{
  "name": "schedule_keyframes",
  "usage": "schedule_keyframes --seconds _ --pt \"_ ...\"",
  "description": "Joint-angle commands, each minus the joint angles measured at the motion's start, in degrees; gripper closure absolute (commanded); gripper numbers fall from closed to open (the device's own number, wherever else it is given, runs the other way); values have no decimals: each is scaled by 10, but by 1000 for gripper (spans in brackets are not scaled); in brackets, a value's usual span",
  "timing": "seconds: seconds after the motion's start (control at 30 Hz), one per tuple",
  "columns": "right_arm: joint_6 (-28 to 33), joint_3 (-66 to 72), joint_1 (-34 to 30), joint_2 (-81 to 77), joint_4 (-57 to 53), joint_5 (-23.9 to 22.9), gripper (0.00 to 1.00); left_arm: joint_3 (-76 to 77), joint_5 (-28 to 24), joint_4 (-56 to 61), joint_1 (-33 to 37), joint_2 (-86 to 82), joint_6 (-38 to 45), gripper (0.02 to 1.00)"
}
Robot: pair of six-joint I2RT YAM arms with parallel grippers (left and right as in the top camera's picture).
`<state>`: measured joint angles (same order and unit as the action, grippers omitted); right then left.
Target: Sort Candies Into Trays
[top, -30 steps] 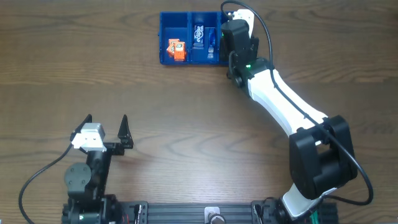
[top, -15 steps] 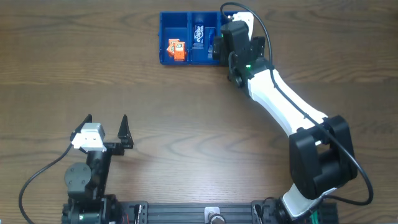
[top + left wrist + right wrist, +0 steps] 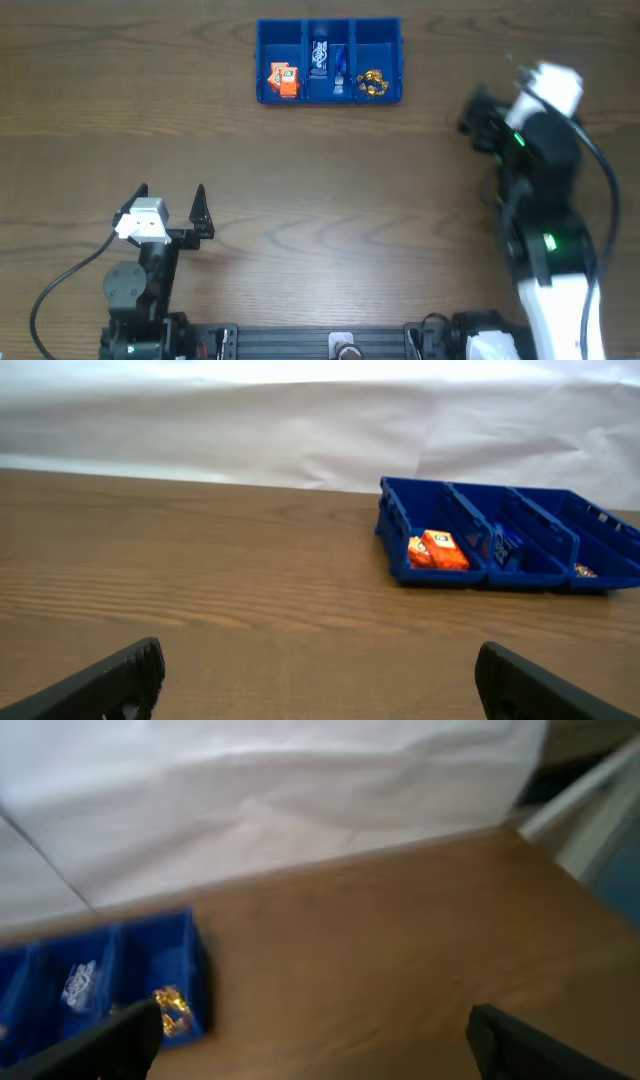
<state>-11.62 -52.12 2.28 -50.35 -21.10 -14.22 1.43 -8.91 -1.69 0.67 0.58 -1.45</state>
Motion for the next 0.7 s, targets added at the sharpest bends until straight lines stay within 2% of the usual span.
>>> schedule_keyframes --seconds 0.03,0.07,0.17,0.37,0.57,0.7 --pt "37 159 -86 204 11 109 1 -12 -14 -19 3 -3 2 20" --pt "59 195 -87 253 17 110 1 -12 -14 -19 3 -3 2 20" --pt "64 276 -87 358 44 118 1 -12 -14 -19 3 -3 2 20" --pt "63 380 -83 459 63 219 3 -12 -14 -19 3 -3 2 18" --pt "57 434 -75 502 65 245 1 -12 -14 -19 3 -3 2 20" --pt "57 457 -43 502 73 242 1 -12 -14 -19 3 -3 2 23"
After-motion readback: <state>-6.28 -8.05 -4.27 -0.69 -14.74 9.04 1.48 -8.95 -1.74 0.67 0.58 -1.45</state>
